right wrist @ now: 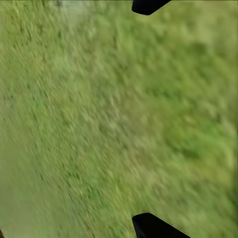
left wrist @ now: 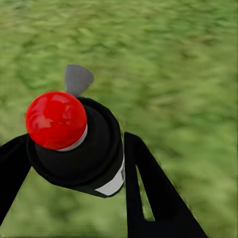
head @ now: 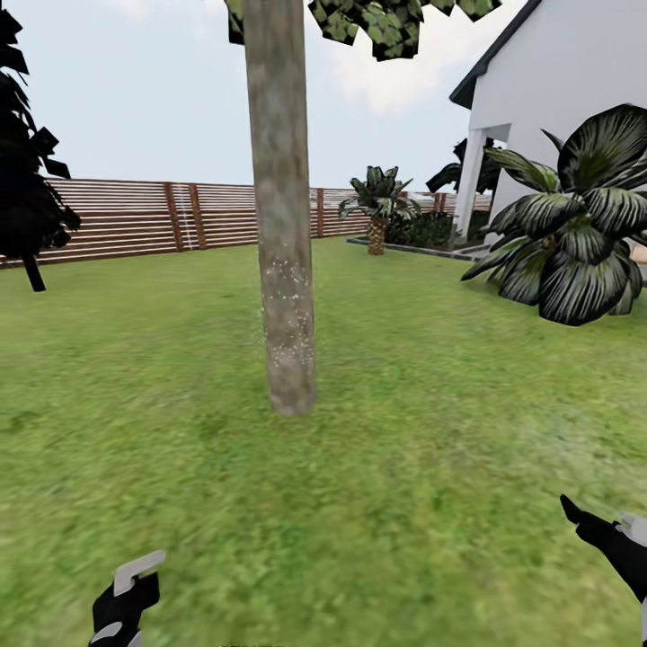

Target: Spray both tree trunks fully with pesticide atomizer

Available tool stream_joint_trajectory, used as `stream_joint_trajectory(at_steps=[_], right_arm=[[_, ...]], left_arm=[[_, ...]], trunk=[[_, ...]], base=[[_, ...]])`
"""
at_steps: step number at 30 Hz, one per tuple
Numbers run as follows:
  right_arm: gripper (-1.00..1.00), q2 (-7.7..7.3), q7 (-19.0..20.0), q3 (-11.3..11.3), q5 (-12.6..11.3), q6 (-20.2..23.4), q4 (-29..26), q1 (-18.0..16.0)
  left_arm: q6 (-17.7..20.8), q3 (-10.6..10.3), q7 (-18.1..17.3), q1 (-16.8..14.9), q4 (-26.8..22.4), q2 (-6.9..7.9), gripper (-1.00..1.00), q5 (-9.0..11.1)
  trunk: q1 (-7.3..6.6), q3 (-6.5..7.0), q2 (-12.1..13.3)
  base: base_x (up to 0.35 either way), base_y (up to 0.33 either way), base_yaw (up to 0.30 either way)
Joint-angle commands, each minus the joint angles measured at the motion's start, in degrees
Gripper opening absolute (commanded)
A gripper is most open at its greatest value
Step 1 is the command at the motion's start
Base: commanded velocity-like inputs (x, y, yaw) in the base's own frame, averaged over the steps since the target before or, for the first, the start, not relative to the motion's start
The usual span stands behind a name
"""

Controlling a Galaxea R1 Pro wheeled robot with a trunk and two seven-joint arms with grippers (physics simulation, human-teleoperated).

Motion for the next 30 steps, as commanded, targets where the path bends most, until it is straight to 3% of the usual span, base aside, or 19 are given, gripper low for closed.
stream_joint_trajectory(at_steps=[1, 15, 20, 30], right_arm=[[1.00, 0.00, 0.0, 0.0, 0.0, 0.0, 0.0, 0.0], [1.00, 0.00, 0.0, 0.0, 0.0, 0.0, 0.0, 0.0], [1.00, 0.00, 0.0, 0.0, 0.0, 0.0, 0.0, 0.0], [1.00, 0.00, 0.0, 0.0, 0.0, 0.0, 0.0, 0.0]], left_arm=[[0.0, 0.0, 0.0, 0.0, 0.0, 0.01, -1.00, 0.0], [0.0, 0.0, 0.1, 0.0, 0.0, 0.07, -1.00, 0.0], [0.0, 0.0, 0.1, 0.0, -0.1, 0.11, -1.00, 1.9], [0.0, 0.0, 0.1, 0.0, -0.1, 0.11, -1.00, 2.0]], trunk=[[0.00, 0.00, 0.0], [0.00, 0.01, 0.0], [0.00, 0.01, 0.0], [0.00, -0.03, 0.0]], base=[[0.000, 0.000, 0.286], [-0.003, 0.001, 0.290], [-0.199, 0.158, 0.290], [-0.080, 0.066, 0.289]])
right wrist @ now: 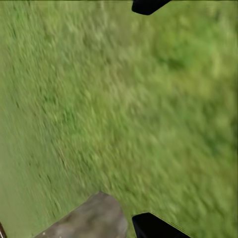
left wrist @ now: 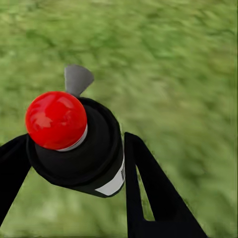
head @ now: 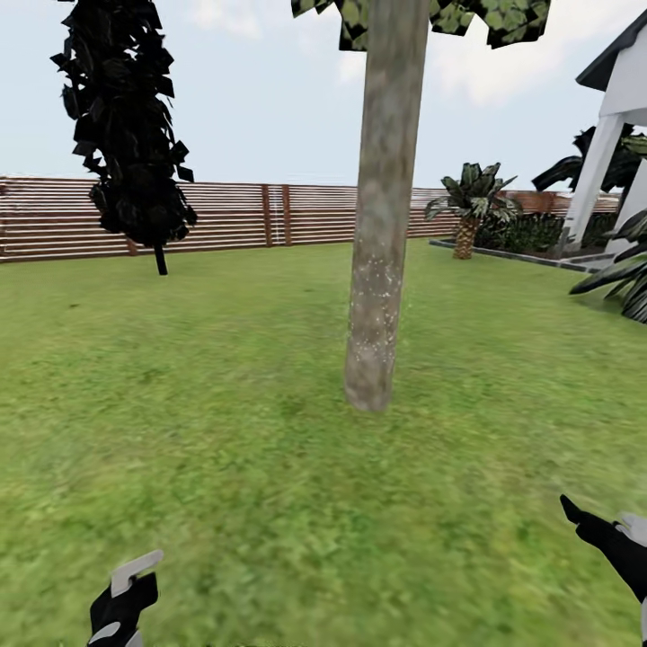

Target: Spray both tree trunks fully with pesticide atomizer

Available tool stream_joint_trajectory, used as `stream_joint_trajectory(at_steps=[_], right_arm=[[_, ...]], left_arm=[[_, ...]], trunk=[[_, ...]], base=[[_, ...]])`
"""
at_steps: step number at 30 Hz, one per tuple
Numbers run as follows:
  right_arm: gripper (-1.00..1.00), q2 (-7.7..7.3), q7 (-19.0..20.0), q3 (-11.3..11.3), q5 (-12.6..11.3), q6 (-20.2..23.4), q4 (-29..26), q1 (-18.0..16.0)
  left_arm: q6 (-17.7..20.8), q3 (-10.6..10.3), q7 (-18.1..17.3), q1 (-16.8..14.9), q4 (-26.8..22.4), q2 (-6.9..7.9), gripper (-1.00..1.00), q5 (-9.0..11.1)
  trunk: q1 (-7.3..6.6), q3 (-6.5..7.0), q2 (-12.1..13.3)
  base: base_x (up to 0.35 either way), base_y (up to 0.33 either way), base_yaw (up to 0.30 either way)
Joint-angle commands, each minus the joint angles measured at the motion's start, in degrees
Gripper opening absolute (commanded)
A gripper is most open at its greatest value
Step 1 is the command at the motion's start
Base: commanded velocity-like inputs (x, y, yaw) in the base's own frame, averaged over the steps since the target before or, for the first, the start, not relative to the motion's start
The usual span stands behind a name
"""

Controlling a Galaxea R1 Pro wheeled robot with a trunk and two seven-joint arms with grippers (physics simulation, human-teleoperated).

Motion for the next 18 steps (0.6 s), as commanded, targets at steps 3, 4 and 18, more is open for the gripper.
stream_joint_trajectory(at_steps=[3, 4, 18], right_arm=[[1.00, 0.00, 0.0, 0.0, 0.0, 0.0, 0.0, 0.0], [1.00, 0.00, 0.0, 0.0, 0.0, 0.0, 0.0, 0.0], [1.00, 0.00, 0.0, 0.0, 0.0, 0.0, 0.0, 0.0]], left_arm=[[0.0, 0.0, 0.0, 0.0, 0.0, 0.00, -1.00, 0.0], [0.0, 0.0, 0.0, 0.0, 0.0, 0.00, -1.00, 0.0], [0.0, 0.0, 0.0, 0.0, 0.0, 0.08, -1.00, 0.0]], trunk=[[0.00, -0.12, 0.0], [0.00, -0.17, 0.0], [0.00, -0.72, 0.0]], base=[[-0.001, 0.001, 0.268], [0.000, 0.000, 0.260], [0.000, 0.000, 0.264]])
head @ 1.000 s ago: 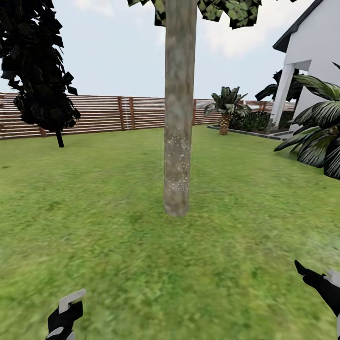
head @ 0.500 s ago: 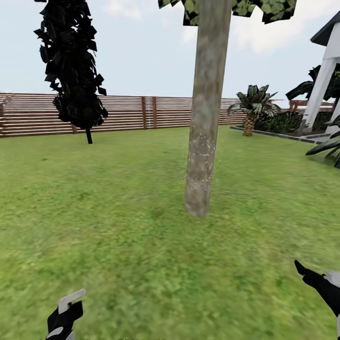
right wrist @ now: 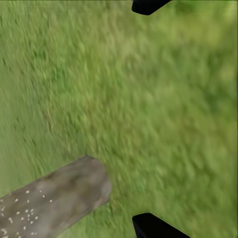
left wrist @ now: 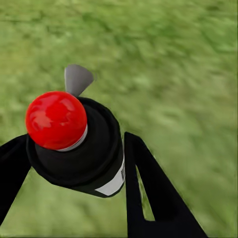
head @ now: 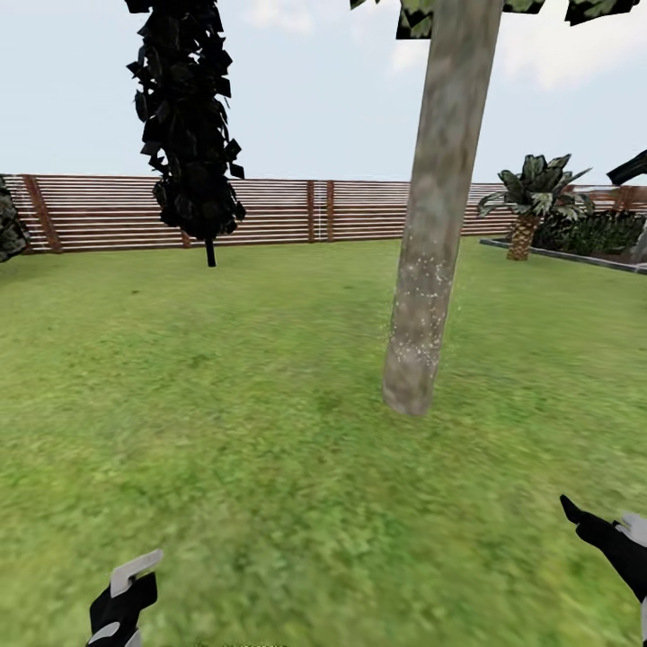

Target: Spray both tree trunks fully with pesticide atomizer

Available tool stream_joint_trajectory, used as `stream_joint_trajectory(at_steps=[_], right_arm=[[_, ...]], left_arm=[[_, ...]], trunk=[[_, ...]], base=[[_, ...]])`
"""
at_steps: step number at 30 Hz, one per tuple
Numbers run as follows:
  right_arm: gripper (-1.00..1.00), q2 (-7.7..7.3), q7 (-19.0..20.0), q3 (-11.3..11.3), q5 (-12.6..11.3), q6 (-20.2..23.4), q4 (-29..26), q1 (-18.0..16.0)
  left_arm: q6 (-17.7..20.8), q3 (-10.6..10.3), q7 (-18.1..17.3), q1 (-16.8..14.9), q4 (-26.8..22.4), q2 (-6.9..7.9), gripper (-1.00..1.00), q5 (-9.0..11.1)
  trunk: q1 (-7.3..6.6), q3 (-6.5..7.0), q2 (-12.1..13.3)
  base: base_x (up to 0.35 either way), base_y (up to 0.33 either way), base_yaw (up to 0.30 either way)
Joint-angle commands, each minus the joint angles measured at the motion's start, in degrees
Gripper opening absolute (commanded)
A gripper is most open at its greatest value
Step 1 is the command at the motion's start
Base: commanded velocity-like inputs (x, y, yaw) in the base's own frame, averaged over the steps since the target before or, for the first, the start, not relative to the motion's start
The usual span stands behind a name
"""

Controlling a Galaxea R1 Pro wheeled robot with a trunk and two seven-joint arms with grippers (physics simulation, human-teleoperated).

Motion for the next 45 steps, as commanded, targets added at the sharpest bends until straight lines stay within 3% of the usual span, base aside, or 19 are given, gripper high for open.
stream_joint_trajectory(at_steps=[1, 37, 45], right_arm=[[1.00, 0.00, 0.0, 0.0, 0.0, 0.0, 0.0, 0.0], [1.00, 0.00, 0.0, 0.0, 0.0, 0.0, 0.0, 0.0], [1.00, 0.00, 0.0, 0.0, 0.0, 0.0, 0.0, 0.0]], left_arm=[[0.0, 0.0, 0.0, 0.0, 0.0, 0.01, -1.00, 0.0], [0.0, 0.4, 0.0, 0.0, 0.0, 0.33, -1.00, 0.0], [0.0, 1.3, 0.0, 0.0, 0.0, 0.45, -1.00, 0.1]], trunk=[[0.00, 0.00, 0.0], [0.00, -0.01, 0.0], [0.00, -0.01, 0.0]], base=[[0.000, 0.000, 0.287], [0.000, 0.000, 0.289], [0.098, 0.236, 0.289]])
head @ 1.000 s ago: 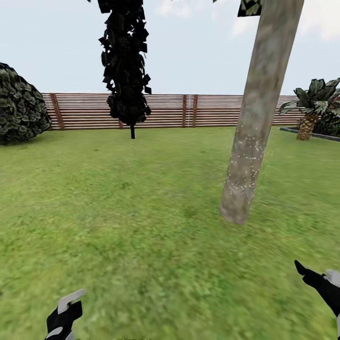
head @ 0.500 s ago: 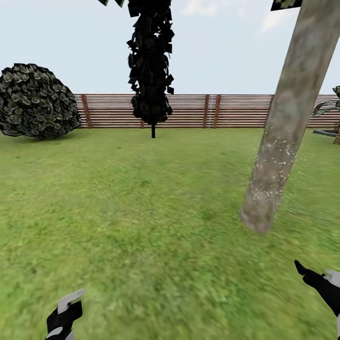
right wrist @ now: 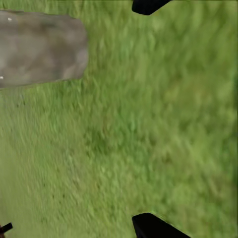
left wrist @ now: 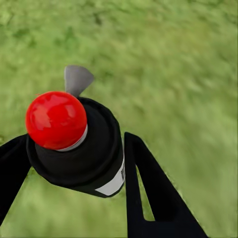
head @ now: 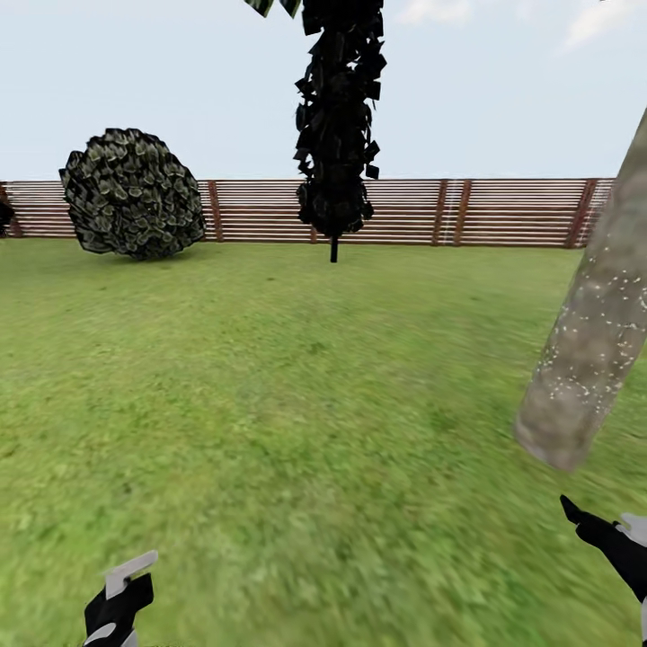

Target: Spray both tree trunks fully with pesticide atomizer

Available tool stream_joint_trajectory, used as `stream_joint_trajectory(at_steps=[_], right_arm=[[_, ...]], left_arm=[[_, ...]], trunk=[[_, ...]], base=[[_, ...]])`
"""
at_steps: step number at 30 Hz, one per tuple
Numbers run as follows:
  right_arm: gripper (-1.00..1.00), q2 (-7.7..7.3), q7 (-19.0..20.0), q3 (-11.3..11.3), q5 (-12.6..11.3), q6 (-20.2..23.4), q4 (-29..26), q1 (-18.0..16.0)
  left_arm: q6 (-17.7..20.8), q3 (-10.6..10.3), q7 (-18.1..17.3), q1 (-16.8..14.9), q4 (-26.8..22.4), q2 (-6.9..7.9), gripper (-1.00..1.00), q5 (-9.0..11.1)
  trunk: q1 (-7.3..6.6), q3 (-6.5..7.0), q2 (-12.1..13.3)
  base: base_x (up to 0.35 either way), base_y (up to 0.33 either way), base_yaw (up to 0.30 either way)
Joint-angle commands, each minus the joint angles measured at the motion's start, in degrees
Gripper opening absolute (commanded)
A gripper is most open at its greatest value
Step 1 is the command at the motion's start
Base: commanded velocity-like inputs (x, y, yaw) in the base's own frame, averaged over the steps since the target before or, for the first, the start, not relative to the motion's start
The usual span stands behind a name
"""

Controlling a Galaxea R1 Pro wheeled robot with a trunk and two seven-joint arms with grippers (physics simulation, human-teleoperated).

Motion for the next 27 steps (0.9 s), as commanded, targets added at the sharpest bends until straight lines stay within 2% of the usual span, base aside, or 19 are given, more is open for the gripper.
stream_joint_trajectory(at_steps=[1, 17, 22, 27], right_arm=[[1.00, 0.00, 0.0, 0.0, 0.0, 0.0, 0.0, 0.0], [1.00, 0.00, 0.0, 0.0, 0.0, 0.0, 0.0, 0.0], [1.00, 0.00, 0.1, 0.0, 0.0, 0.0, 0.0, 0.0], [1.00, 0.00, 0.0, 0.0, 0.0, 0.0, 0.0, 0.0]], left_arm=[[0.0, 0.0, 0.0, 0.0, 0.0, 0.00, -1.00, 0.0], [0.0, 0.0, 0.0, 0.0, 0.0, 0.00, -1.00, 0.0], [0.0, 0.0, 0.0, 0.0, 0.0, 0.00, -1.00, 0.0], [0.0, 0.1, 0.0, 0.0, 0.0, 0.06, -1.00, 0.0]], trunk=[[0.00, 0.00, 0.0], [0.00, 0.00, 0.0], [0.00, 0.00, 0.0], [0.00, 0.00, 0.0]], base=[[0.131, 0.289, 0.289], [0.173, 0.282, 0.288], [0.184, 0.277, 0.076], [0.184, 0.277, 0.214]])
